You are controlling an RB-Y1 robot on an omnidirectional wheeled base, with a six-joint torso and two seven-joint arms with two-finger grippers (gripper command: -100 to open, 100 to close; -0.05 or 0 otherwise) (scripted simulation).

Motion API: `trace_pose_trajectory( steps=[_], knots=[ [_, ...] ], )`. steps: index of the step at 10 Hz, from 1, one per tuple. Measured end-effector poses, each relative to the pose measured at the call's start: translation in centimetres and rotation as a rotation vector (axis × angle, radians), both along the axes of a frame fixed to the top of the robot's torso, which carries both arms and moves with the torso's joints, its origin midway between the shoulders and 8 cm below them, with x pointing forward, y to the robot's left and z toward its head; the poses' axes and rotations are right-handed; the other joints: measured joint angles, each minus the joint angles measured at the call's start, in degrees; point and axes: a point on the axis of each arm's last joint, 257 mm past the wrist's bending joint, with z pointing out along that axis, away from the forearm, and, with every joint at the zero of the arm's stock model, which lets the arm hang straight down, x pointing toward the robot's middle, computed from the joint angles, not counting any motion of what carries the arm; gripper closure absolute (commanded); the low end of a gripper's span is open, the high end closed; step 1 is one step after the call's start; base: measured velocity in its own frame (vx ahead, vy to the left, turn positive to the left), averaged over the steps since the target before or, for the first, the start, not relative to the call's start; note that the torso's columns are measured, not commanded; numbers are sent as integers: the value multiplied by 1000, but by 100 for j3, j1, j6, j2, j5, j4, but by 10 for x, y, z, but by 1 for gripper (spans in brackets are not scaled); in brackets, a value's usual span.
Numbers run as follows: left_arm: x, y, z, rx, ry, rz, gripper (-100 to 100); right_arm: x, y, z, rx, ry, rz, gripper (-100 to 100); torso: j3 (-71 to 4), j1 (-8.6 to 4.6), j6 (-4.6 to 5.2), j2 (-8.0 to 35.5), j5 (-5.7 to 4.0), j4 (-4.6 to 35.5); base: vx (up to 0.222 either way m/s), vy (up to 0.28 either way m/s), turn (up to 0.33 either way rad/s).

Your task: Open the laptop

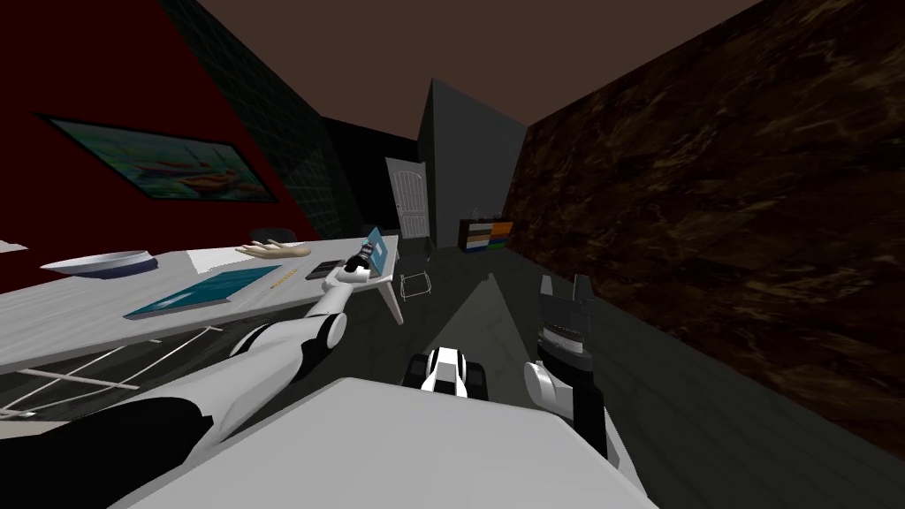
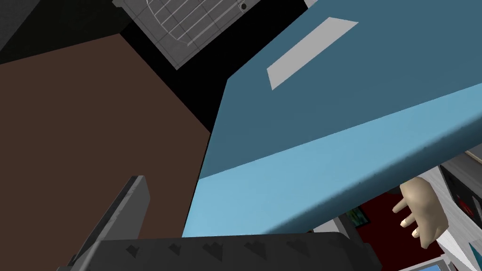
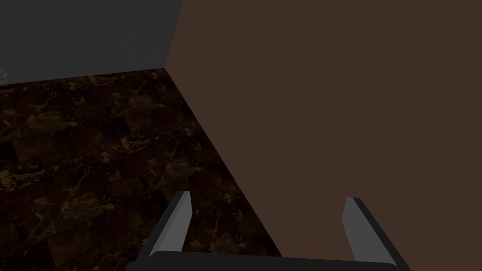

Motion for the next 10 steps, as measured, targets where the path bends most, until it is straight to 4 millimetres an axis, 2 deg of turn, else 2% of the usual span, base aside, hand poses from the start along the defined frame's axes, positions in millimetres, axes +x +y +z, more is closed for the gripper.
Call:
trace_pose_trajectory(
  steps=[2,3,5,6,7,8,10],
  knots=[
    [7,10,25,5,-46,1,-100,0,0,0,0,0,0,0,-9,27,-8,-21,6,-3,-48,-10,19],
    [11,10,22,-10,-38,3,-100,0,0,0,0,0,0,0,-25,41,-7,-44,13,-13,-3,9,-4],
    [8,12,-6,-40,9,16,-100,0,0,0,0,0,0,0,-28,34,-7,-47,11,-15,-36,-10,-114],
    [8,25,15,-33,-22,31,-100,0,0,0,0,0,0,0,-8,12,0,-12,2,-3,-117,-61,-107],
    [9,30,29,-33,-52,34,-100,0,0,0,0,0,0,0,5,0,-6,3,-2,3,-64,-46,33],
    [15,29,35,-43,-64,32,-100,0,0,0,0,0,0,0,-7,13,-7,-18,1,-2,-15,-14,14],
    [12,28,6,-75,-17,41,-100,0,0,0,0,0,0,0,-29,42,-9,-51,15,-17,8,3,0]
  ],
)
